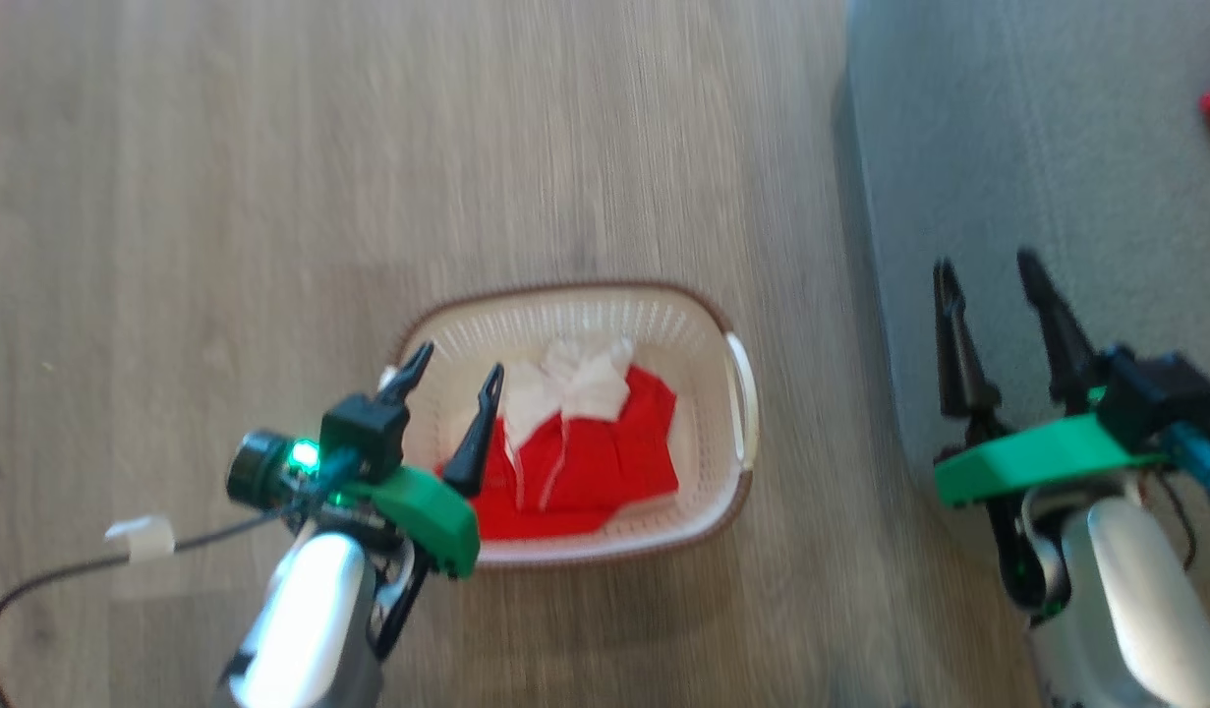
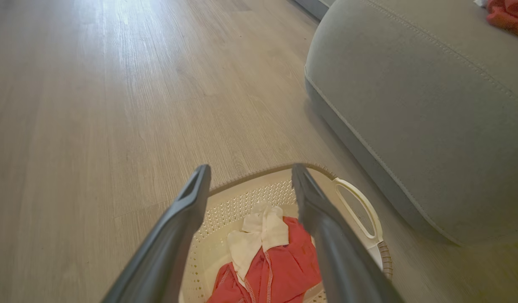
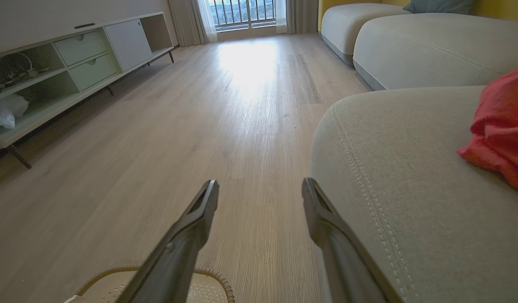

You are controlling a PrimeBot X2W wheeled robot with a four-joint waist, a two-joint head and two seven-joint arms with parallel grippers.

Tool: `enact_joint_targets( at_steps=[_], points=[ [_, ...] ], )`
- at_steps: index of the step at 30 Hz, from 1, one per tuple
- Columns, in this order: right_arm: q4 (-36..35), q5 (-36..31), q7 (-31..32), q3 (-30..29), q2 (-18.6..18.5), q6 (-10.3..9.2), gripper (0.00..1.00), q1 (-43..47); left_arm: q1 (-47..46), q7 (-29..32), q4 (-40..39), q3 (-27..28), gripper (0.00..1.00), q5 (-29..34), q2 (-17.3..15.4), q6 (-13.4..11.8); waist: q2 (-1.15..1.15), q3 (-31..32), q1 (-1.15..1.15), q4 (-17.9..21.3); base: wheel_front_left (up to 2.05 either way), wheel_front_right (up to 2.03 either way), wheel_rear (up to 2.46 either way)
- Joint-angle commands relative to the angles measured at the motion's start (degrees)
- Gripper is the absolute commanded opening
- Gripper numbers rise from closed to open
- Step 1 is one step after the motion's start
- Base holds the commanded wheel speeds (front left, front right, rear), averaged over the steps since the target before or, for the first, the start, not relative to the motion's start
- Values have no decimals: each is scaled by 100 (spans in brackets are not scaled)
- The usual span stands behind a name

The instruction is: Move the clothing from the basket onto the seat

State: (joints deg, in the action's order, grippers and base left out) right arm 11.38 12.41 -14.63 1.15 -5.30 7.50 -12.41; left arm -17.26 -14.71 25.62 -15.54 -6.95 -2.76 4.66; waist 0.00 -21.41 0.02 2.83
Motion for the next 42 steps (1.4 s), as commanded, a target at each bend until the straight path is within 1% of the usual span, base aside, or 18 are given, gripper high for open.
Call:
enact_joint_targets(
  at_steps=[1,6,7,10,14,22,30,35,42],
  points=[
    [-345,-69,-37,106,71,-1,100,-181,-293,-29,50,105,100,107,-12,45,0,-896,-2,299,0,0,0],
    [-766,-219,-37,124,161,-1,100,-434,-914,-29,677,-85,100,422,-94,162,0,-1560,-2,453,0,0,0],
    [-766,-219,-37,124,161,-1,100,-434,-914,-29,677,-85,100,422,-94,162,0,-1560,-2,453,0,0,0],
    [-942,-337,-37,254,182,-1,100,-590,-1235,-29,1077,-231,100,548,-174,203,0,-1873,-2,575,0,0,0],
    [-1174,-403,-37,294,202,-1,100,-785,-1670,-29,1568,-675,100,881,-329,241,0,-2234,-2,697,0,0,0],
    [-1532,-383,-37,506,237,-1,100,-977,-2423,-29,2711,-1115,100,975,-402,269,0,-2797,-2,1008,0,0,0],
    [-1738,-120,-37,784,241,-1,100,-1051,-3328,91,4122,-1237,100,985,-446,270,0,-3245,-2,1389,0,0,0],
    [-1838,-67,-37,815,241,-1,100,-1029,-3719,204,4545,-1250,100,950,-403,208,0,-3406,-2,1507,0,0,0],
    [-1970,-102,-37,879,242,-1,100,-851,-3893,673,4759,-1361,100,955,-305,91,0,-3495,-2,1588,0,0,0]
  ],
)
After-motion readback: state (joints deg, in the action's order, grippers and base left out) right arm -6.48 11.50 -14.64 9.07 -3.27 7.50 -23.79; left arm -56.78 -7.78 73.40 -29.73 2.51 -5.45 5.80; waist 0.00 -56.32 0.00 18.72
